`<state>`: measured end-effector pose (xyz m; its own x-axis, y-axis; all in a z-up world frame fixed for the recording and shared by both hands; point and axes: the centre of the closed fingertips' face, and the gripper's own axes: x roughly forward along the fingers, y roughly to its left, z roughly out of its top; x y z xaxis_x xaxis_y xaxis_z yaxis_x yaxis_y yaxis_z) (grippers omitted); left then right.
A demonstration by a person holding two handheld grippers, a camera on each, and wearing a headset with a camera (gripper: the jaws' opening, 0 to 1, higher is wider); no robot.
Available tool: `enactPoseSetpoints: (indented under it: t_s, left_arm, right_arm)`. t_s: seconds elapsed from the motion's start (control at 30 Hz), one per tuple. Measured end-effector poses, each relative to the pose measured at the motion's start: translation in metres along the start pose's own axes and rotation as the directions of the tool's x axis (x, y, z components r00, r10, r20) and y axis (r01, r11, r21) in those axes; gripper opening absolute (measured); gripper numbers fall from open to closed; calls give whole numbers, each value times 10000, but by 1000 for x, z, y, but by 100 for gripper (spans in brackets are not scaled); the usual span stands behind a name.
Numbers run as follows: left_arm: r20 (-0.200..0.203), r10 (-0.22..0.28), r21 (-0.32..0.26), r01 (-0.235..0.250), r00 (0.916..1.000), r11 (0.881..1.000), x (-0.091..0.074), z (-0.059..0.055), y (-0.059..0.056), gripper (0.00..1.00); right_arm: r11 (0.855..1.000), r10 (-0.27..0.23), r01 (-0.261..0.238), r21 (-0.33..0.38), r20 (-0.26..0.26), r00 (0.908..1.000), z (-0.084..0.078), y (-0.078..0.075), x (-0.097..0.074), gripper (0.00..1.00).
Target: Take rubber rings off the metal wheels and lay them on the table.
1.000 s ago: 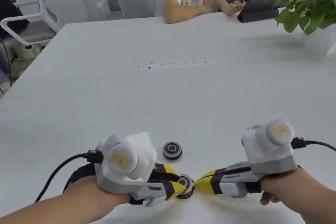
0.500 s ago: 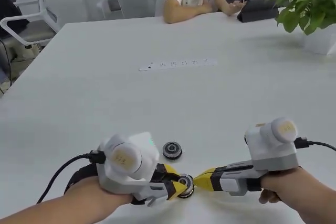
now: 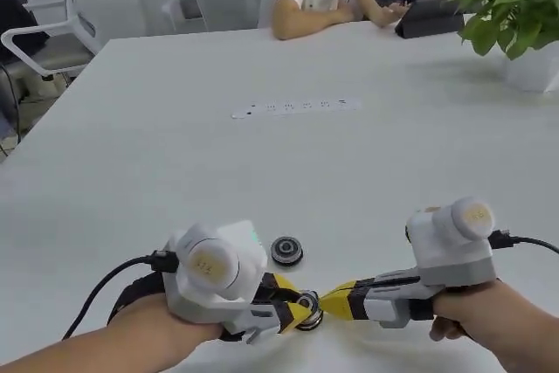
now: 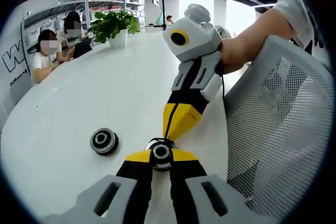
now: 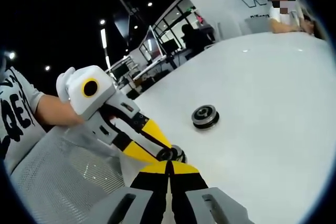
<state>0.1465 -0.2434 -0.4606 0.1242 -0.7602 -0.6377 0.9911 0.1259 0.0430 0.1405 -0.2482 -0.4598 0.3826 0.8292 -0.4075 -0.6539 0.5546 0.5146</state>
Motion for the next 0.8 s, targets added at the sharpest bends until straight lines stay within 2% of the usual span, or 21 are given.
enactPoseSetpoints:
  t_s: [0.43, 0.53, 0.57, 0.63, 0.8]
  left_arm:
    - [5, -46, -59, 46, 10000, 10000, 0, 0, -2, 6]
    - [12, -42, -53, 42, 10000, 10000, 0, 0, -2, 6]
    - [23, -54, -22, 54, 10000, 10000, 0, 0, -2, 6]
    - [45, -52, -60, 53, 10000, 10000, 1, 0, -2, 6]
    - [68, -49, -92, 50, 10000, 9999, 0, 0, -2, 7]
  right_arm:
    - [9996, 270, -269, -111, 49, 9996, 2, 6, 3, 0]
    - [9955, 918, -918, -214, -27, 9958, 1, 22, 5, 0]
    - [9959, 550, -551, -712, -24, 9985, 2, 15, 4, 0]
    - [9977, 630, -629, -234, 66, 9980, 3, 16, 3, 0]
    - [9991, 383, -381, -172, 142, 9992, 2, 10, 1, 0]
